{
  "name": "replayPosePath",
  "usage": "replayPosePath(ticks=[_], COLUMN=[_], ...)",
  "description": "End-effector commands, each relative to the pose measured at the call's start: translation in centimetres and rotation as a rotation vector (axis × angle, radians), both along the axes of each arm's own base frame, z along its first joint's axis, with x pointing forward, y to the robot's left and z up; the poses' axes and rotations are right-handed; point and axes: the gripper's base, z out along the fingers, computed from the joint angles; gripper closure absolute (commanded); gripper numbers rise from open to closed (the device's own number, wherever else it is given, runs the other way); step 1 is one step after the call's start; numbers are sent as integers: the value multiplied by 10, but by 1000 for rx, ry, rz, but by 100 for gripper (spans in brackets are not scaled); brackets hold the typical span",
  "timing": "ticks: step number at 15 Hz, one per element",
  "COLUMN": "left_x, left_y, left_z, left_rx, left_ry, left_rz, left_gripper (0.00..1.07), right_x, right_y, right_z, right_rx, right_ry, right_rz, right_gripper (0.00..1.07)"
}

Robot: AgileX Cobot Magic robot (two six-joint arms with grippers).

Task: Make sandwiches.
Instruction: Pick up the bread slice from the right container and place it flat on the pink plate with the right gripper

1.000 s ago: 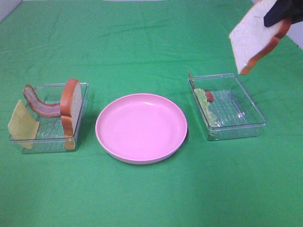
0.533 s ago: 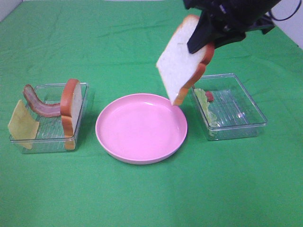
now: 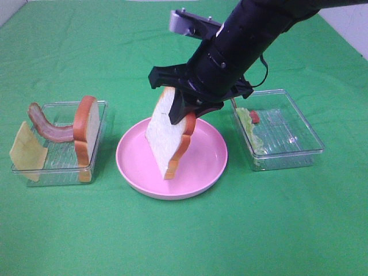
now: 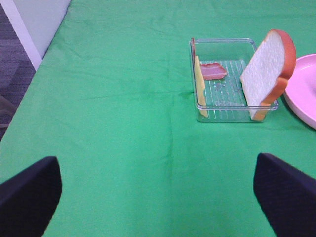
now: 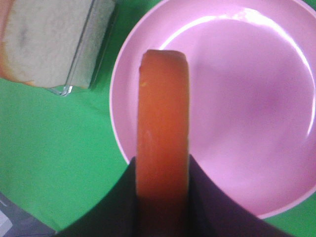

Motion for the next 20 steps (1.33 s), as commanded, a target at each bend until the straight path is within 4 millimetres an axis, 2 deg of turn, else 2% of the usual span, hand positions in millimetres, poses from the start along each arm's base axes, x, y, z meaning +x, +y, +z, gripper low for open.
replayPosePath(ticks=[1,6,12,13,14,15,17,18,20], left_x=[0,0,0,0,0,0,0,0,0], left_y=[0,0,0,0,0,0,0,0,0], left_z=[0,0,0,0,0,0,0,0,0], left_rx=[-4,-4,-4,-4,-4,-4,-4,-4,-4], left_ry=[-3,-3,-3,-3,-3,-3,-3,-3,-3], left_rz=[-2,-2,-2,-2,-2,-2,-2,-2,-2], left_gripper=[6,6,6,6,6,6,6,6,6], right_x=[4,11,15,16,16,17,16,15,14], right_y=[5,11,12,11,10,10,9,7,4], right_z=[-9,-11,-40,-41,-41,-41,-38,-29,-21], right_rx=[25,90,32,18,13,6,1,-9,-32], right_ry=[14,-34,2,-8,-11,-15,-25,-52,-78], right_rz=[-24,-37,-10,-5,-4,-4,5,22,49], right_gripper=[107,107,107,104,99,84,39,12,11])
